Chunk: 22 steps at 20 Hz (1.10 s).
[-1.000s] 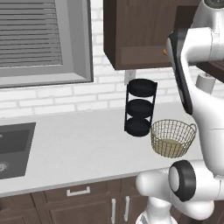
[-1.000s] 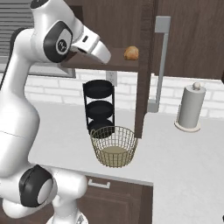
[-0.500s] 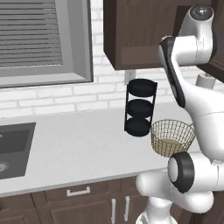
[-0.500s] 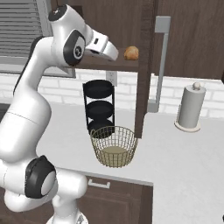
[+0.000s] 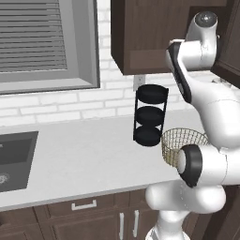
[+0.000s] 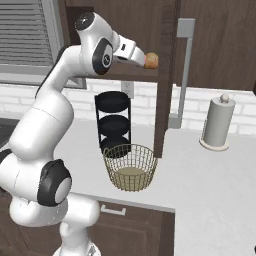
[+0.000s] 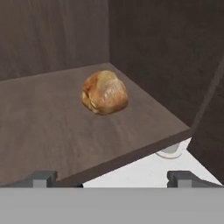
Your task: Open the cabinet, pick up the bread from the cabinet and place it in the basket. Then move the basket to the dining counter.
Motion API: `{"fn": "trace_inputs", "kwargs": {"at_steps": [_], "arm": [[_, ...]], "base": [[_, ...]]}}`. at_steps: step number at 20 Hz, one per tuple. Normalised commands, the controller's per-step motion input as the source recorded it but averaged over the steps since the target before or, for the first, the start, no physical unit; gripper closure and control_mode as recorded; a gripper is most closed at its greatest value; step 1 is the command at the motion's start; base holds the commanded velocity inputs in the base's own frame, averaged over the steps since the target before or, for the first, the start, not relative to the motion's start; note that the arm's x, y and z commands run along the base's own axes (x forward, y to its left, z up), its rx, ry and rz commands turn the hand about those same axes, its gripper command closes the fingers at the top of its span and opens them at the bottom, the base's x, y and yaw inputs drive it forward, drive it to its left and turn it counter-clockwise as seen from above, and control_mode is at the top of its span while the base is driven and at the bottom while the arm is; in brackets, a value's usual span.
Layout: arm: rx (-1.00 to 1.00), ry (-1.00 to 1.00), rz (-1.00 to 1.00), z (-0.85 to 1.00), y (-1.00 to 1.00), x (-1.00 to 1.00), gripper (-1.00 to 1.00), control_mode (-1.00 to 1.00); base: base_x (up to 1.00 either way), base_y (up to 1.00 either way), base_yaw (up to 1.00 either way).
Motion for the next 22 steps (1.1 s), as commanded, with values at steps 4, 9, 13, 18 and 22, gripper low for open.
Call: {"fn": "trace_inputs", "kwargs": {"at_steps": [4, 9, 13, 18, 22], "arm": [[-0.02, 0.08, 0.0, 0.1, -0.33, 0.6, -1.0, -1.0], [0.0, 0.07, 0.02, 0.0, -0.37, 0.53, -1.0, -1.0], [0.0, 0.01, 0.04, -0.04, -0.06, 0.36, -1.0, -1.0], [0.0, 0.0, 0.03, -0.14, 0.0, 0.37, -1.0, -1.0], [0.0, 0.0, 0.01, -0.23, -0.03, 0.36, -1.0, -1.0]], "base": [[0.0, 0.0, 0.0], [0.0, 0.0, 0.0], [0.0, 0.0, 0.0], [0.0, 0.0, 0.0], [0.0, 0.0, 0.0]]}}
